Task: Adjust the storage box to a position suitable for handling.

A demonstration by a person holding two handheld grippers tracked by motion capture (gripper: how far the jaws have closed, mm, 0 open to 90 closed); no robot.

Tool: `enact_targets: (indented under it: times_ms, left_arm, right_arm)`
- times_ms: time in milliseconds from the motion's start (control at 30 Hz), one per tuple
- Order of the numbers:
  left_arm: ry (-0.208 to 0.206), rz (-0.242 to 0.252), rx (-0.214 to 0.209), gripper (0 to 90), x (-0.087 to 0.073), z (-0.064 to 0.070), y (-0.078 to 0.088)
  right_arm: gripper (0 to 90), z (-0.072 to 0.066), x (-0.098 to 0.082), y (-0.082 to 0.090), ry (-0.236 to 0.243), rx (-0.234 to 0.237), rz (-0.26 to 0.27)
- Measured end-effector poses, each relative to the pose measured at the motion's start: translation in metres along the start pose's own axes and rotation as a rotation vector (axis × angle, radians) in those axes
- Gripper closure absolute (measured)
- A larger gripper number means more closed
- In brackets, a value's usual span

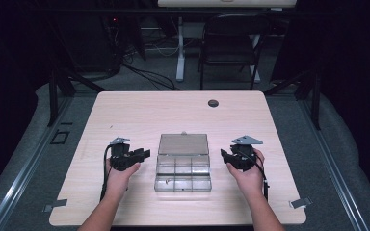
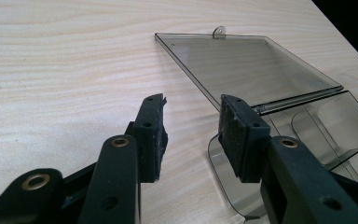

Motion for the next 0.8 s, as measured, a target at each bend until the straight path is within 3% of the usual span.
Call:
enact_targets:
  times_ms: [333,500,800]
  left_arm:
    - [0.008,0.014,0.0,60.2,0.002,0.0,0.001]
    - [0.001,0.01,-0.001,60.2,0.002,-0.001,0.0]
    - [-0.005,0.011,0.002,60.2,0.003,-0.002,0.001]
  right_arm:
    - [65.1,0.019,-0.003,0.002,-0.07,-0.014,0.031]
    - [69.4,0.029,-0.007,-0.001,-0.094,-0.028,0.013]
    - [75.5,0.033,-0.021,-0.014,-0.133,-0.017,-0.045]
Point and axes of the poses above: each handheld gripper's, and its own axes: y roughly backward along the jaws, x roughly out of its top, z roughly to its right, the point moved 3 cm from there along -y, roughly forward along the jaws, and after that the axes turned 10 degrees about z, right-handed, at the moved point
